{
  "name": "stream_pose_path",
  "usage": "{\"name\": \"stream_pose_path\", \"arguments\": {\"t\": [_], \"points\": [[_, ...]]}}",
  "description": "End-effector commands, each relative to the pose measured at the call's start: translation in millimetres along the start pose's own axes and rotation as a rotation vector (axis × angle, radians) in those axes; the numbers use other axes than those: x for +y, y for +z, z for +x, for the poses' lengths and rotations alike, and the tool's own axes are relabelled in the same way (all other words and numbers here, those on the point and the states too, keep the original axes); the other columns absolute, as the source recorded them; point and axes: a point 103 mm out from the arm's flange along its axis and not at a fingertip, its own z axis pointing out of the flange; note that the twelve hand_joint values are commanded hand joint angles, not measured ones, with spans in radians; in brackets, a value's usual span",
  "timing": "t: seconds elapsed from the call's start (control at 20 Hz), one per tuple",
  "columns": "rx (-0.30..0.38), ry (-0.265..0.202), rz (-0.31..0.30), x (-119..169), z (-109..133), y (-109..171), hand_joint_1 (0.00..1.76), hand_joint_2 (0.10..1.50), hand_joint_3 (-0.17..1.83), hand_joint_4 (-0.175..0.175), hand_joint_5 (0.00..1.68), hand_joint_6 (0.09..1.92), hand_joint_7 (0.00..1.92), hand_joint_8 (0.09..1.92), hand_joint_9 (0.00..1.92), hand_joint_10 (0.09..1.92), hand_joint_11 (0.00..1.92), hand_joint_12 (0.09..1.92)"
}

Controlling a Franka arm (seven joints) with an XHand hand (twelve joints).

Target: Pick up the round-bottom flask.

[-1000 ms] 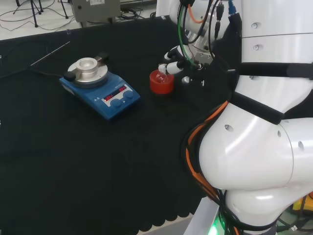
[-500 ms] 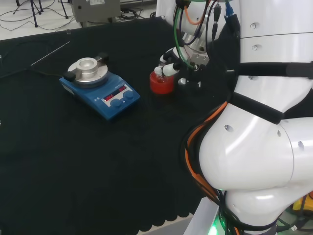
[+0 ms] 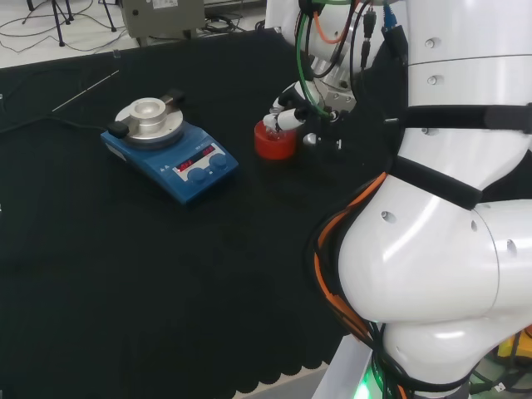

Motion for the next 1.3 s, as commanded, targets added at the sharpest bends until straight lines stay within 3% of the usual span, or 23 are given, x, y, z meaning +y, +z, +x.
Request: {"name": "stream_pose_path", "arguments": {"t": [0.05, 0.35, 0.8, 0.9, 0.95, 1.15, 1.3], "points": [[0.012, -0.006, 0.004, 1, -2, 0, 0.78, 0.69, 0.53, 0.022, 0.85, 0.34, 0.4, 0.6, 0.51, 0.6, 0.01, 1.35], [0.005, -0.008, -0.002, 1, -3, 1, 0.79, 0.69, 0.55, 0.028, 0.9, 0.53, 0.4, 0.59, 0.52, 0.6, 0.01, 1.36], [-0.017, -0.016, -0.023, 1, 1, 2, 0.8, 0.72, 0.56, 0.022, 1.02, 0.61, 0.41, 0.6, 0.54, 0.6, 0.02, 1.36], [-0.027, -0.024, -0.047, 1, 6, 3, 0.96, 0.82, 0.45, 0.122, 1.06, 0.81, 0.44, 0.6, 0.57, 0.6, 0.06, 1.35], [-0.03, -0.028, -0.061, 0, 7, 3, 1.0, 0.83, 0.45, 0.148, 1.07, 0.87, 0.47, 0.59, 0.59, 0.59, 0.08, 1.35], [0.004, -0.055, -0.114, -2, 12, -4, 1.07, 0.71, 0.73, 0.175, 1.1, 1.01, 0.59, 0.56, 0.71, 0.54, 0.19, 1.32], [0.012, -0.061, -0.121, -3, 15, -11, 1.07, 0.68, 0.78, 0.175, 1.1, 1.03, 0.62, 0.56, 0.74, 0.54, 0.22, 1.32]]}}
